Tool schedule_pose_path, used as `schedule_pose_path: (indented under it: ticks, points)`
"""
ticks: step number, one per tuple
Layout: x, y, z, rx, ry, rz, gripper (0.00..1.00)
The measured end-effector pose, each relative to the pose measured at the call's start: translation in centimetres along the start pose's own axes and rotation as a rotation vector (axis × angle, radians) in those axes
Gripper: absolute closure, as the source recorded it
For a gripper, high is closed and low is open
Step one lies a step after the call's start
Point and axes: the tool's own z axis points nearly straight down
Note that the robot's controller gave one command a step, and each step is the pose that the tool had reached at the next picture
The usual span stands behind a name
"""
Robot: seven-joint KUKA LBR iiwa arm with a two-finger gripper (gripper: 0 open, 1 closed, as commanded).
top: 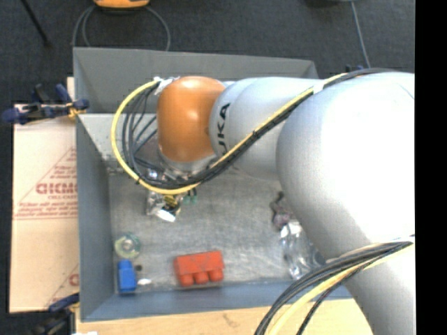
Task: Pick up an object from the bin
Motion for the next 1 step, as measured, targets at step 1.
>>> schedule_pose_path:
  ticks: [1]
  points:
    - [0.28, -0.07, -2.39, 0.0, -0.003, 0.57, 1.0]
